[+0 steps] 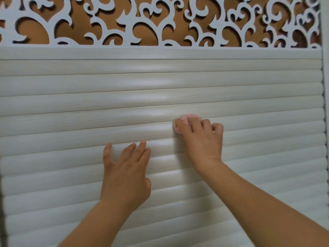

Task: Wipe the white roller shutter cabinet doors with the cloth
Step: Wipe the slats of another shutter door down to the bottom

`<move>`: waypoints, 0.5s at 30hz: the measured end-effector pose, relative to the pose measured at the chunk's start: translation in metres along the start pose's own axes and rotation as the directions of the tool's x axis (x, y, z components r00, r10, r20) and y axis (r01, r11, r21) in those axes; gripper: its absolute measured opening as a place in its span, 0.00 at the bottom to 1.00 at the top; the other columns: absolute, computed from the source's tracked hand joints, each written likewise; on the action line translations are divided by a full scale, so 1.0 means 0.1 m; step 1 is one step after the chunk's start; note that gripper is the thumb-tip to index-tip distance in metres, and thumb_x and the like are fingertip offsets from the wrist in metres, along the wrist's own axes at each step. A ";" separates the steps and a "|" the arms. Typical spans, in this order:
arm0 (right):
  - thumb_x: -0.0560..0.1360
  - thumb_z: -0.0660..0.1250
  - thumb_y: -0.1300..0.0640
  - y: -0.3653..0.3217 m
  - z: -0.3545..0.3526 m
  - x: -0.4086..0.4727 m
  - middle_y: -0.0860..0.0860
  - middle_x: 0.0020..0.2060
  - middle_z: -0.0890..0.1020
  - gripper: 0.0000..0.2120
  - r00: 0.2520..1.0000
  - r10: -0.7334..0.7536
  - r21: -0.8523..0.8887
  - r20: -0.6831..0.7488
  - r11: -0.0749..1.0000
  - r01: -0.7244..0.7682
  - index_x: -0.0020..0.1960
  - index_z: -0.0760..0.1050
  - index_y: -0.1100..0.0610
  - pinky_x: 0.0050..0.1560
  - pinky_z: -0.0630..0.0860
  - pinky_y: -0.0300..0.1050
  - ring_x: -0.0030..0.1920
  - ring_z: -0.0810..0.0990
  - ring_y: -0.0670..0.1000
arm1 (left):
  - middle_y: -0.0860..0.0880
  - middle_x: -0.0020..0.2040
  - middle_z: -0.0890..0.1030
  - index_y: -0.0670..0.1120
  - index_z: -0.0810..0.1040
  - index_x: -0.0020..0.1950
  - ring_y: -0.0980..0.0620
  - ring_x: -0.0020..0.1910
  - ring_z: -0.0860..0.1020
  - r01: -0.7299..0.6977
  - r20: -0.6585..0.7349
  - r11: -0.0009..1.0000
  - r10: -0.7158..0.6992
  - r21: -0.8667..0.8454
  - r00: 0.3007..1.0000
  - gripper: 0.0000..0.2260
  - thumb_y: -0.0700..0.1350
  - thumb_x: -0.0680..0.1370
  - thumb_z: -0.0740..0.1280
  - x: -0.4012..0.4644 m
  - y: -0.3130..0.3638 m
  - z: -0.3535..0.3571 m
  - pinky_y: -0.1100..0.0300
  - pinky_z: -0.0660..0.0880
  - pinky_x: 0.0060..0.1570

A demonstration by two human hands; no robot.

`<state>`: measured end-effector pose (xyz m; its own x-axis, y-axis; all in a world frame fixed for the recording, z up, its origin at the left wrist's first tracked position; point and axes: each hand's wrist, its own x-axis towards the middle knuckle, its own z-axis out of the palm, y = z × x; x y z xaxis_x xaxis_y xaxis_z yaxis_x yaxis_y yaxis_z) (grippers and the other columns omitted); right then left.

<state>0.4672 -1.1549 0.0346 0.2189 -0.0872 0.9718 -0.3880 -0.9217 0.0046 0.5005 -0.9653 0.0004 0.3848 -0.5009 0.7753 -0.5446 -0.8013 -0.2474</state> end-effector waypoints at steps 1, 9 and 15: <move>0.69 0.58 0.57 0.13 -0.02 0.00 0.53 0.47 0.82 0.15 0.999 0.019 -0.031 0.039 0.999 -0.018 0.50 0.80 0.49 0.41 0.54 0.47 0.39 0.78 0.58 | 0.47 0.59 0.80 0.44 0.81 0.56 0.47 0.56 0.80 -0.007 -0.026 1.000 0.007 -0.004 1.000 0.27 0.47 0.57 0.65 -0.01 -0.01 0.01 0.38 0.55 0.62; 0.74 0.65 0.58 0.30 -0.06 -0.01 0.52 0.58 0.77 0.17 0.947 0.304 0.070 0.102 0.948 -0.312 0.60 0.74 0.44 0.43 0.51 0.46 0.52 0.75 0.58 | 0.48 0.59 0.80 0.45 0.82 0.55 0.48 0.56 0.80 -0.003 -0.038 0.999 0.002 -0.032 0.999 0.28 0.49 0.56 0.64 0.06 0.16 0.07 0.39 0.57 0.61; 0.68 0.60 0.57 -0.09 0.04 0.15 0.51 0.48 0.81 0.18 0.999 -0.027 0.084 -0.032 0.996 0.030 0.54 0.80 0.46 0.42 0.56 0.47 0.39 0.77 0.57 | 0.49 0.61 0.79 0.44 0.81 0.56 0.48 0.58 0.78 0.001 -0.034 1.000 -0.001 -0.019 0.999 0.29 0.50 0.62 0.52 0.07 0.14 0.15 0.37 0.56 0.63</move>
<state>0.4776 -1.1489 0.0480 0.2008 -0.0498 0.9784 -0.3048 -0.9523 0.0141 0.5070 -0.9845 -0.0066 0.3599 -0.4883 0.7950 -0.5586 -0.7953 -0.2355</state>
